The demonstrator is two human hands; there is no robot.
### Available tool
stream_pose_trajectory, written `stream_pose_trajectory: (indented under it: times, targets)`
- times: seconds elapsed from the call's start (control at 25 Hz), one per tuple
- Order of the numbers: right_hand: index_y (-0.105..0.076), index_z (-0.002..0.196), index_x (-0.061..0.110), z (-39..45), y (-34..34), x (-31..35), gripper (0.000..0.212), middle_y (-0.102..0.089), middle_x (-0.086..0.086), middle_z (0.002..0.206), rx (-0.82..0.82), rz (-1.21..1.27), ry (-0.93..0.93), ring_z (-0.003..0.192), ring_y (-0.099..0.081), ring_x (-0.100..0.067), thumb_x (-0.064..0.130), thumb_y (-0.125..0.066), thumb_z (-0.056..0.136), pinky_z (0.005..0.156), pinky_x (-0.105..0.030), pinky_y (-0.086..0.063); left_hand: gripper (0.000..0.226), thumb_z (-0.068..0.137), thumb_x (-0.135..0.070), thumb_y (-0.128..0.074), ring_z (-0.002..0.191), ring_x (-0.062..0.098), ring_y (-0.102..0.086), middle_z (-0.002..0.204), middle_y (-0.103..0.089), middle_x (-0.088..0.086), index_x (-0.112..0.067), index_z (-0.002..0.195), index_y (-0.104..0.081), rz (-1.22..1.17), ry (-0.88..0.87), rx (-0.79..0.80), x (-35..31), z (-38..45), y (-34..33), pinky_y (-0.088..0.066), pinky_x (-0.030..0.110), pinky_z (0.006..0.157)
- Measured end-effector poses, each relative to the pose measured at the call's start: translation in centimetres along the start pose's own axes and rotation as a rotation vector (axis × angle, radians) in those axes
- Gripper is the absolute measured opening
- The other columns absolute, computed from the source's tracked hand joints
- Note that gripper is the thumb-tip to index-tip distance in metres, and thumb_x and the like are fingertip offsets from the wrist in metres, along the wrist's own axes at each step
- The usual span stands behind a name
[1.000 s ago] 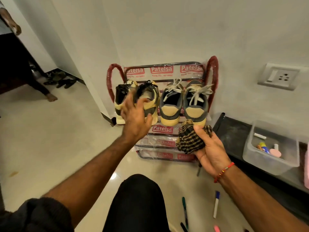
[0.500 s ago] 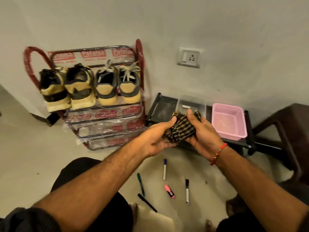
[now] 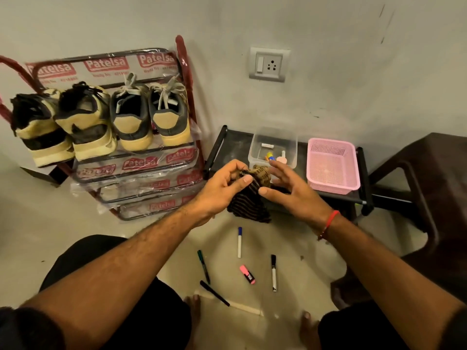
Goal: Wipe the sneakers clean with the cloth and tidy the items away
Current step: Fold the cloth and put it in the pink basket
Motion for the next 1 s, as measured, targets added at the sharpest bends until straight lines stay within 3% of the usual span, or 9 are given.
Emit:
stream_pose_trajectory:
  times: [0.08, 0.16, 0.28, 0.48, 0.56, 0.68, 0.76, 0.88, 1.0]
  targets:
    - [-0.050, 0.136, 0.017, 0.7, -1.3, -0.3, 0.054, -0.067, -0.002, 0.119, 0.074, 0.075, -0.007, 0.106, -0.066, -0.011, 0.017, -0.072, 0.087, 0.080, -0.020, -0.055, 0.015, 0.099, -0.017, -0.062, 0.091, 0.013, -0.067, 0.097, -0.071, -0.001, -0.011, 0.113, -0.061, 0.095, -0.063, -0.023, -0.5, 0.3, 0.8, -0.057, 0.031, 0.078]
    - [-0.065, 0.110, 0.008, 1.2, -0.3, -0.3, 0.031, -0.072, -0.007, 0.094, -0.038, 0.034, 0.003, 0.087, -0.070, -0.016, 0.021, -0.075, 0.084, 0.071, -0.023, -0.056, 0.013, 0.096, -0.021, -0.067, 0.096, 0.027, -0.068, 0.102, -0.070, 0.011, -0.015, 0.107, -0.064, 0.156, -0.064, -0.094, -0.2, 0.3, 2.1, -0.056, 0.048, 0.084]
    - [-0.067, 0.089, 0.007, 1.6, 1.2, 0.3, 0.033, -0.068, -0.007, 0.080, -0.143, -0.140, 0.055, 0.074, -0.063, -0.010, 0.039, -0.075, 0.081, 0.064, -0.023, -0.052, 0.014, 0.095, -0.037, -0.066, 0.090, 0.033, -0.066, 0.093, -0.069, 0.011, -0.025, 0.102, -0.063, 0.249, -0.068, -0.188, 0.2, 0.3, 3.6, -0.055, 0.055, 0.080]
    - [-0.058, 0.098, 0.011, 1.5, -0.1, 0.8, 0.024, -0.071, -0.013, 0.096, -0.013, 0.144, 0.023, 0.093, -0.070, -0.025, 0.026, -0.071, 0.085, 0.078, -0.035, -0.058, 0.022, 0.093, -0.033, -0.071, 0.085, 0.005, -0.065, 0.093, -0.069, -0.006, -0.023, 0.112, -0.064, 0.243, -0.065, -0.172, -0.6, 0.3, 3.5, -0.054, 0.028, 0.076]
    - [-0.055, 0.102, 0.006, 1.5, 0.3, 1.0, 0.024, -0.070, -0.016, 0.094, -0.007, 0.365, 0.000, 0.088, -0.070, -0.025, 0.014, -0.069, 0.085, 0.077, -0.036, -0.058, 0.024, 0.089, -0.031, -0.075, 0.091, 0.009, -0.067, 0.099, -0.071, -0.002, -0.023, 0.110, -0.068, 0.294, -0.106, -0.139, -0.9, 0.4, 3.6, -0.057, 0.030, 0.083]
    - [-0.053, 0.104, 0.006, 1.9, 1.1, -0.3, 0.022, -0.070, -0.009, 0.080, -0.081, 0.183, -0.082, 0.081, -0.069, -0.025, 0.017, -0.068, 0.090, 0.070, -0.039, -0.057, 0.022, 0.088, -0.030, -0.076, 0.093, 0.013, -0.067, 0.098, -0.072, 0.000, -0.021, 0.107, -0.071, 0.349, 0.013, -0.115, 1.0, 0.7, 3.7, -0.056, 0.042, 0.093]
    - [-0.054, 0.108, 0.008, 1.8, 0.1, -0.4, 0.018, -0.071, -0.008, 0.085, -0.075, 0.406, -0.120, 0.083, -0.069, -0.023, 0.014, -0.064, 0.093, 0.071, -0.039, -0.058, 0.020, 0.091, -0.032, -0.073, 0.095, 0.014, -0.067, 0.098, -0.070, 0.000, -0.024, 0.109, -0.071, 0.344, 0.071, -0.167, 1.9, 0.6, 4.2, -0.055, 0.048, 0.094]
    - [-0.057, 0.109, 0.011, 2.0, 0.8, -0.2, 0.013, -0.072, -0.008, 0.092, -0.145, 0.765, -0.124, 0.088, -0.070, -0.020, 0.012, -0.059, 0.096, 0.073, -0.035, -0.059, 0.026, 0.097, -0.043, -0.062, 0.105, 0.011, -0.063, 0.110, -0.064, -0.009, -0.028, 0.118, -0.065, 0.204, 0.110, -0.313, 1.6, 0.2, 6.1, -0.057, 0.043, 0.092]
    - [-0.057, 0.114, 0.009, 2.3, 1.9, -0.6, 0.018, -0.068, -0.014, 0.106, -0.200, 0.869, -0.122, 0.097, -0.068, -0.027, 0.014, -0.060, 0.096, 0.082, -0.039, -0.059, 0.040, 0.096, -0.060, -0.051, 0.106, 0.014, -0.066, 0.114, -0.068, -0.006, -0.028, 0.117, -0.064, 0.275, 0.287, -0.173, 3.4, -0.3, 4.8, -0.058, 0.041, 0.091]
Point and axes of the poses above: each hand's wrist, its own z-axis towards the middle knuckle, its own y-axis out of the back of the hand, x = y × z, the point moved 10 cm from there along z, towards the middle knuckle
